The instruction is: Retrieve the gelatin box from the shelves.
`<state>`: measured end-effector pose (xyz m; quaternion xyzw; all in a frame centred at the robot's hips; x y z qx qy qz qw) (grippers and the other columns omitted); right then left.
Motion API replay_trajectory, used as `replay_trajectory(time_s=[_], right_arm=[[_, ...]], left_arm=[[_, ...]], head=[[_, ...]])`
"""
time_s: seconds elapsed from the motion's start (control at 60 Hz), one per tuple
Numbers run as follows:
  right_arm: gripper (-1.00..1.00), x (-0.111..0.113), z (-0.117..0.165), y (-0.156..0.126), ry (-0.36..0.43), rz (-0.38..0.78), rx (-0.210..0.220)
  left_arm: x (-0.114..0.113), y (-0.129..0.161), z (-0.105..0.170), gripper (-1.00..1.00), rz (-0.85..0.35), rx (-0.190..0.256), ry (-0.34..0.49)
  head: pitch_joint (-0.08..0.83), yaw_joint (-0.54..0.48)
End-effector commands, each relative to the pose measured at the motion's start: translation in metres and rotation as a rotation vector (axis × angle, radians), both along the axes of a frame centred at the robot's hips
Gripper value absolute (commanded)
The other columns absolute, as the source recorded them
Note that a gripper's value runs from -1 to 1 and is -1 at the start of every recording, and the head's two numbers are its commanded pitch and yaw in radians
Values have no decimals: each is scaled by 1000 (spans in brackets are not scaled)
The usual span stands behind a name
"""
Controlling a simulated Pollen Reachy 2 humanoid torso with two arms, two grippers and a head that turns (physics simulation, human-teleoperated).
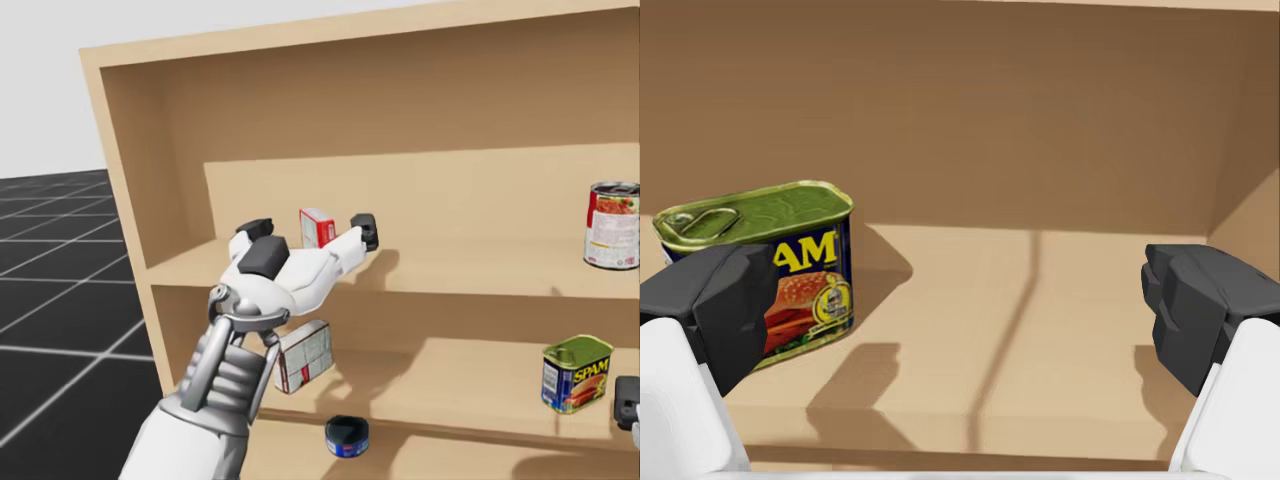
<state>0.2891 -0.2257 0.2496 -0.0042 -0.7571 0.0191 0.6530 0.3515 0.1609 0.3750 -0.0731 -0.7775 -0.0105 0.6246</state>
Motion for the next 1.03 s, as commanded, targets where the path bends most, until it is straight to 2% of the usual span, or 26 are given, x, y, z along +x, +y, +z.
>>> replay_trajectory(time_s=[0.017,0.25,0.283,0.3,0.317,0.333,0.35,0.4,0.617,0.75,0.9,1.033], right_arm=[[-1000,0,-1,1,7,0,13],[-1000,1,-3,1,16,4,11],[-1000,1,-3,1,16,5,10],[-1000,1,-3,1,17,5,10],[-1000,2,-3,1,18,5,10],[-1000,2,-3,1,19,6,10],[-1000,2,-4,1,20,6,9],[-1000,2,-4,1,21,6,9],[-1000,3,-5,3,25,9,5],[-1000,3,-6,3,27,8,5],[-1000,4,-6,3,26,7,0],[-1000,2,-6,3,20,7,-3]], left_arm=[[23,-7,-4,-1000,74,-7,262],[43,-10,-6,-1000,118,33,310],[43,-11,-7,-950,124,40,309],[43,-11,-7,-650,131,41,307],[43,-12,-7,-470,137,45,305],[43,-12,-7,527,132,42,306],[43,-12,-7,920,134,45,306],[40,-13,-7,1000,130,48,302],[27,-15,3,1000,126,65,249],[15,-15,12,1000,123,73,178],[-25,-18,15,1000,140,125,111],[-70,-10,10,1000,146,139,74]], head=[[184,258],[190,258],[192,258],[193,258],[193,258],[195,257],[195,256],[195,254],[196,253],[197,250],[199,249],[203,247]])
